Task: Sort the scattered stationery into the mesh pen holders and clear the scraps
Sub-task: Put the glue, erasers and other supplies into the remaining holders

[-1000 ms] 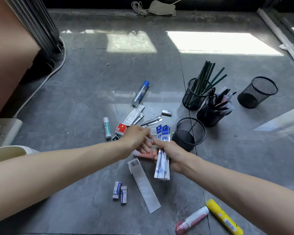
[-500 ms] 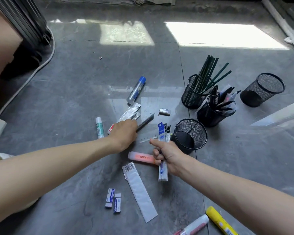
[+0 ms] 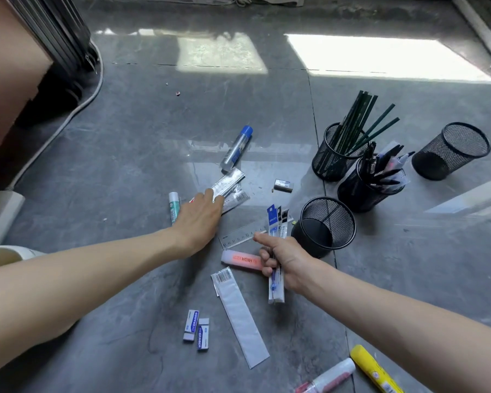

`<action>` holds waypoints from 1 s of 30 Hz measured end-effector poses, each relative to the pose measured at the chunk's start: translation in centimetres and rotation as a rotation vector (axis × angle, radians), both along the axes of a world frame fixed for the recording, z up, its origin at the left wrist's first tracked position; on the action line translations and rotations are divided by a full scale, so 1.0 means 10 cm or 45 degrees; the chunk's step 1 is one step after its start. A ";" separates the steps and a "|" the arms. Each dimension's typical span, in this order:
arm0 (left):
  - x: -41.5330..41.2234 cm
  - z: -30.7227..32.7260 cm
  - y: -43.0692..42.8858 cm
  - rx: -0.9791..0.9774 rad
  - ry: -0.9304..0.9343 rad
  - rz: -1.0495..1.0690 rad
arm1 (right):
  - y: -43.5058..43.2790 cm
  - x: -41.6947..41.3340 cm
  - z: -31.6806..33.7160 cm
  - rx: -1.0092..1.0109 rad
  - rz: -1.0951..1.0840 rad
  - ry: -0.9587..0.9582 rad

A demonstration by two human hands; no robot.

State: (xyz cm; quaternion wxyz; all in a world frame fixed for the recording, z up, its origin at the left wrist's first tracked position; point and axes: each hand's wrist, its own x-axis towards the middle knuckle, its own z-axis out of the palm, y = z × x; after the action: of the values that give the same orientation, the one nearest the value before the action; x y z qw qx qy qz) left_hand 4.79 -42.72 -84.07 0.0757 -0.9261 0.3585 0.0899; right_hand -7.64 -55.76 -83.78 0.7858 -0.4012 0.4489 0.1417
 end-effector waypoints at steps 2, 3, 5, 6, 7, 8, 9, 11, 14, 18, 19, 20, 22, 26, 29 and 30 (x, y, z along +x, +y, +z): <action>-0.01 -0.02 -0.06 0.067 -0.046 -0.022 | -0.01 -0.02 -0.01 -0.005 0.000 0.003; -0.01 -0.01 -0.09 0.104 -0.084 -0.036 | -0.01 -0.03 -0.01 -0.008 -0.001 0.004; 0.01 -0.01 -0.14 0.180 -0.163 -0.100 | -0.02 -0.04 -0.02 -0.014 -0.006 0.012; 0.04 -0.02 -0.16 0.211 -0.186 -0.128 | -0.03 -0.05 -0.03 -0.015 -0.008 0.016; 0.07 -0.01 -0.19 0.228 -0.185 -0.139 | -0.03 -0.05 -0.03 -0.016 -0.009 0.018; 0.10 -0.01 -0.21 0.227 -0.154 -0.130 | -0.03 -0.06 -0.04 -0.016 -0.011 0.021; 0.14 0.00 -0.23 0.207 -0.109 -0.103 | -0.04 -0.06 -0.04 -0.016 -0.014 0.022; 0.19 0.03 -0.25 0.122 0.001 0.009 | -0.06 -0.06 -0.05 -0.016 -0.018 0.024; 0.22 0.11 -0.24 -0.030 0.130 0.199 | -0.07 -0.06 -0.01 -0.008 -0.012 0.029; 0.31 0.20 -0.14 -0.389 0.646 0.320 | -0.13 -0.06 0.05 0.084 0.048 0.009; 0.31 0.22 -0.11 -0.488 0.793 0.324 | -0.14 -0.06 0.07 0.131 0.074 0.001; 0.29 0.23 -0.08 -0.593 0.857 0.296 | -0.14 -0.05 0.08 0.179 0.104 -0.009; 0.15 0.30 -0.02 -0.800 0.757 0.118 | -0.12 -0.05 0.12 0.250 0.148 -0.032; -0.26 0.50 -0.02 -0.978 0.254 -0.638 | -0.08 -0.01 0.21 0.402 0.202 -0.100; -0.36 0.52 -0.08 -0.902 0.077 -0.930 | -0.02 0.02 0.27 0.218 0.277 -0.162; -0.36 0.54 -0.08 -0.896 0.049 -0.947 | 0.00 0.01 0.30 0.161 0.279 -0.173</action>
State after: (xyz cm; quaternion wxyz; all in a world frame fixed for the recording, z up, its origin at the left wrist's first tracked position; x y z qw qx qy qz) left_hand 1.20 -43.53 -78.70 -0.2205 -0.7035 0.6736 -0.0521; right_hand -7.49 -55.77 -80.77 0.8179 -0.4062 0.3383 0.2270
